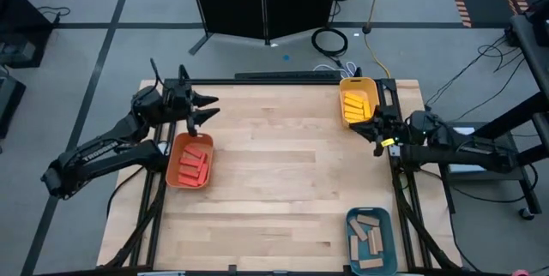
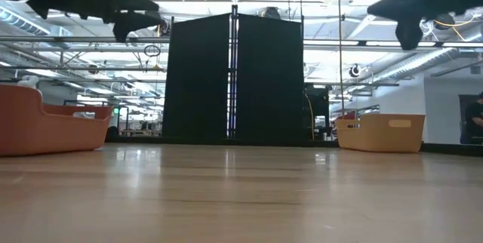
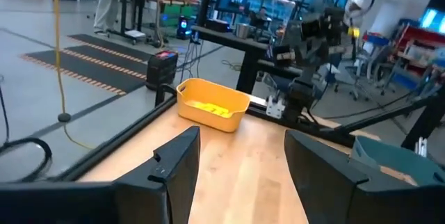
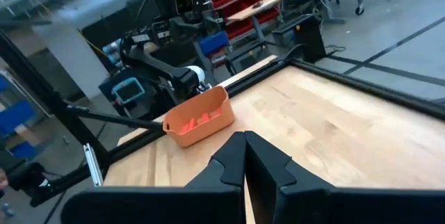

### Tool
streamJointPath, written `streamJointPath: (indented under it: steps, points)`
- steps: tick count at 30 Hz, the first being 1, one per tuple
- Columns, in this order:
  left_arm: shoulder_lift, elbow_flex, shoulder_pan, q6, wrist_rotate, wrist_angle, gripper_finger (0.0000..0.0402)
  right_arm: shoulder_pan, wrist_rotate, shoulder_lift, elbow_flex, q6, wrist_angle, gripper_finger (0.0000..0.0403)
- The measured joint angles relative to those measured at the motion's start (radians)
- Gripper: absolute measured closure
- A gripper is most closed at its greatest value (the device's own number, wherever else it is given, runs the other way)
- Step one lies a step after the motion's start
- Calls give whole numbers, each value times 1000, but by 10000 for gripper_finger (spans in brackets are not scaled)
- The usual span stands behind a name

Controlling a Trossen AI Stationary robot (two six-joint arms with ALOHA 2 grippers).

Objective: Sort blocks
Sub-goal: Return to Home Position

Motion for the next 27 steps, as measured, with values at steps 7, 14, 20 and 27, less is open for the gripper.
streamJointPath:
  steps: [7, 14, 20, 27]
  points:
    - [-38, -137, 0, -110, -74, 97, 197, 0, -6, -116, -281, 74, 290, 403]
    - [-58, -272, 0, -280, -110, 270, 197, 0, -31, -140, -402, 191, 323, 403]
    - [-228, -268, 0, -310, -98, 72, 197, 0, -58, -157, -374, 150, 291, 403]
    - [-567, -231, 0, -306, -235, -334, 197, 0, 9, -251, -250, 62, -126, 403]
